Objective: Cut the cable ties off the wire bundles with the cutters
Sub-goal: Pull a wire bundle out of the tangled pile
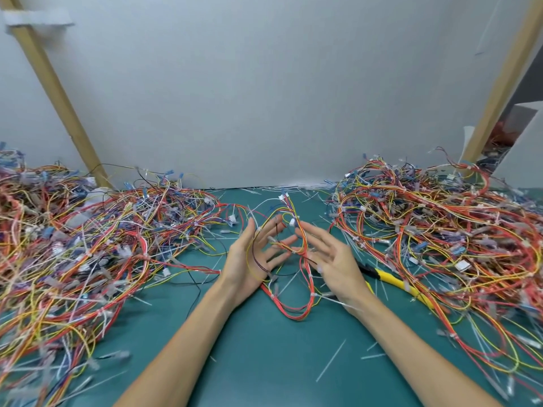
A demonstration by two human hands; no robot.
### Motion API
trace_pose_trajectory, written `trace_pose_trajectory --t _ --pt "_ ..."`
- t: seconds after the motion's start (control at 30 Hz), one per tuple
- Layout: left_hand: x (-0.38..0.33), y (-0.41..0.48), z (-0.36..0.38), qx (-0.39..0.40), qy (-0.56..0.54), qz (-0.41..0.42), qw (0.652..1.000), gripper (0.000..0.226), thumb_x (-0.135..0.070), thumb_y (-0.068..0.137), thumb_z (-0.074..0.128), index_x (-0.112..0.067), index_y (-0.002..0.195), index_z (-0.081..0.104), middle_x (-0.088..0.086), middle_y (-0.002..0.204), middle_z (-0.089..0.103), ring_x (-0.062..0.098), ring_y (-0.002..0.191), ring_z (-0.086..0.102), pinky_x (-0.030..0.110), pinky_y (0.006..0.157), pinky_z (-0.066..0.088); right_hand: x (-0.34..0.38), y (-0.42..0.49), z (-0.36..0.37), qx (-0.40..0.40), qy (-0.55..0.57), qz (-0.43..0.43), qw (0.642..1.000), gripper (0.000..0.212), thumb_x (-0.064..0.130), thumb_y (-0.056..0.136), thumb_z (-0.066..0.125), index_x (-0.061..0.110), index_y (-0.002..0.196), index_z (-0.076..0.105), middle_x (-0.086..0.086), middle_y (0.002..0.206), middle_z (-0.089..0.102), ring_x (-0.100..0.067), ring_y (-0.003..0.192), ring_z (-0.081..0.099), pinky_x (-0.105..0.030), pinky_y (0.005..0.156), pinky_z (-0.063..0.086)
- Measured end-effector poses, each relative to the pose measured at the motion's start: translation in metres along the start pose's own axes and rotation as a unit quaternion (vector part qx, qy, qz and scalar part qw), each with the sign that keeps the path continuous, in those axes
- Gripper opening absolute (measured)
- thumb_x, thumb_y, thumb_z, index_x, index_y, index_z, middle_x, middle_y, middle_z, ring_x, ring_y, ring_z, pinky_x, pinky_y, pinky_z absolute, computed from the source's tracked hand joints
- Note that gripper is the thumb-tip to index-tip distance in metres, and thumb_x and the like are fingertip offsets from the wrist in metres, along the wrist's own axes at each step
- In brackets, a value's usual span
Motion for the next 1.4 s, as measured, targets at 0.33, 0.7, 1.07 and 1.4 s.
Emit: trace_pose_trajectory --t 0.33,0.7,1.07,1.4 --pt "0.0005 0.0028 -0.0007 0.014 -0.011 0.002 1.000 0.059 -0.055 0.094 0.036 -0.018 0.136 0.053 0.001 0.142 0.054 0.026 0.125 0.057 0.040 0.102 0.043 0.0003 0.0010 0.0009 0.002 -0.021 -0.015 1.000 0.073 -0.027 0.086 0.038 0.021 0.138 0.053 0.011 0.136 0.059 0.002 0.123 0.054 -0.057 0.105 0.037" --pt "0.0010 0.0029 -0.0015 0.017 -0.021 0.005 1.000 0.061 -0.057 0.093 0.037 -0.019 0.137 0.053 0.001 0.143 0.053 0.028 0.125 0.056 0.044 0.107 0.040 -0.0015 0.0036 0.0023 0.013 -0.041 -0.042 0.998 0.056 -0.011 0.095 0.049 0.024 0.139 0.053 0.011 0.135 0.059 0.008 0.123 0.051 -0.009 0.079 0.047" --pt "-0.0003 -0.0002 0.0027 0.019 -0.039 -0.004 0.999 0.060 -0.058 0.091 0.040 -0.019 0.134 0.057 0.002 0.142 0.054 0.028 0.123 0.058 0.043 0.106 0.042 -0.0036 0.0037 0.0015 0.011 -0.022 -0.047 0.999 0.054 -0.009 0.096 0.048 0.023 0.139 0.052 0.012 0.134 0.060 0.006 0.121 0.054 -0.013 0.080 0.051" --pt "-0.0047 -0.0019 0.0023 0.019 -0.089 -0.004 0.996 0.055 -0.047 0.091 0.050 -0.021 0.139 0.052 0.006 0.139 0.057 0.030 0.122 0.059 0.032 0.090 0.054 -0.0075 0.0053 -0.0057 -0.106 0.034 -0.012 0.994 0.048 -0.003 0.090 0.063 0.029 0.125 0.052 -0.008 0.124 0.051 -0.004 0.093 0.066 -0.015 0.066 0.052"
Point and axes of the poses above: each hand's wrist, its own y-axis towards the middle knuckle, its own z-axis out of the palm, x = y × z, the point moved 5 cm from there along y, towards the middle knuckle
